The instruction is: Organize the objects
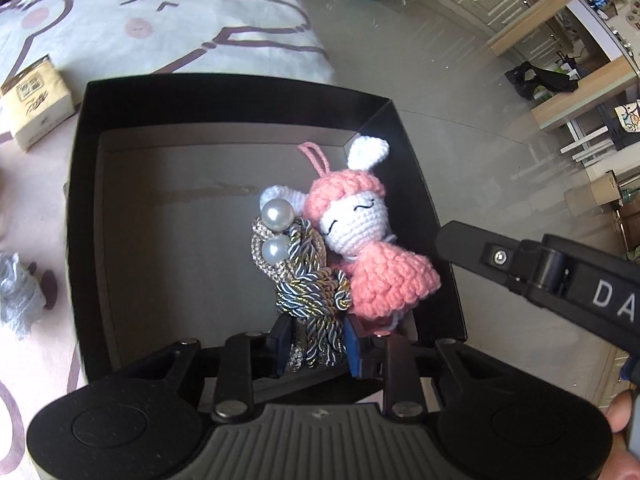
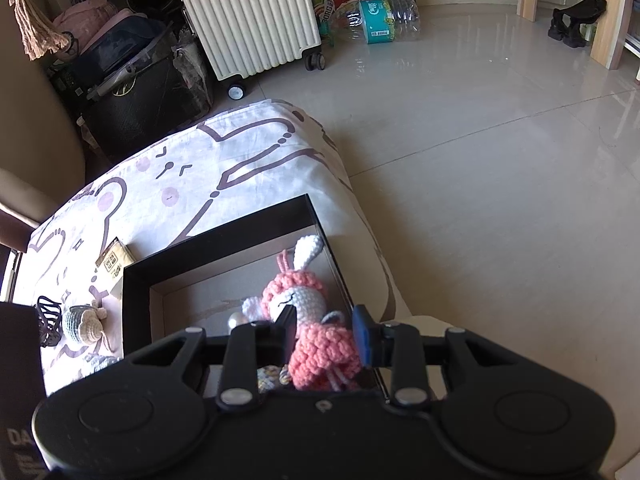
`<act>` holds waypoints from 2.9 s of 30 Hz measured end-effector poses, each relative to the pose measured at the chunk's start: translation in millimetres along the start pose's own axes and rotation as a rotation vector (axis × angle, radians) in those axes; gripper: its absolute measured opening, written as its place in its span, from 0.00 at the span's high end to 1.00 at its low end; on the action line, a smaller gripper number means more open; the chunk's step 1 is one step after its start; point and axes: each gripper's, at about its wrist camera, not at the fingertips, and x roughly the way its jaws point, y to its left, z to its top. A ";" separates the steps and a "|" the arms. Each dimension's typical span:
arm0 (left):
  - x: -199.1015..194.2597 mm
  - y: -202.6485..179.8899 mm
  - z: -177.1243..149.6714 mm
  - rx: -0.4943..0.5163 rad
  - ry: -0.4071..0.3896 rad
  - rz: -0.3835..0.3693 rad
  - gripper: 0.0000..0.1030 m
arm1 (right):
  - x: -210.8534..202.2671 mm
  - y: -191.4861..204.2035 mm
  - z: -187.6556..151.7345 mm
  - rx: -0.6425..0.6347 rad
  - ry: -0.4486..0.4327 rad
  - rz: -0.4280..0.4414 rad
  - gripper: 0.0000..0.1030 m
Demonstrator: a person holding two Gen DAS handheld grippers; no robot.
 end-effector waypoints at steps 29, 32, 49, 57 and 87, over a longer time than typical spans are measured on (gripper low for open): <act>-59.4 25.6 8.8 0.035 -0.075 0.044 0.72 | 43.6 34.5 -5.4 -0.237 0.059 -0.128 0.72; -60.2 28.8 10.8 0.027 -0.077 0.043 0.72 | 48.9 38.0 -7.9 -0.275 0.118 -0.160 0.72; -74.2 25.0 6.4 0.055 -0.104 0.051 0.72 | 8.0 29.9 -1.7 -0.158 0.059 -0.116 0.71; -94.9 24.1 3.8 0.103 -0.148 0.133 0.71 | -18.2 30.8 -3.3 -0.135 0.002 -0.127 0.68; -160.1 48.9 -23.2 0.121 -0.269 0.323 0.00 | -71.2 28.1 -31.3 -0.120 -0.080 -0.205 0.14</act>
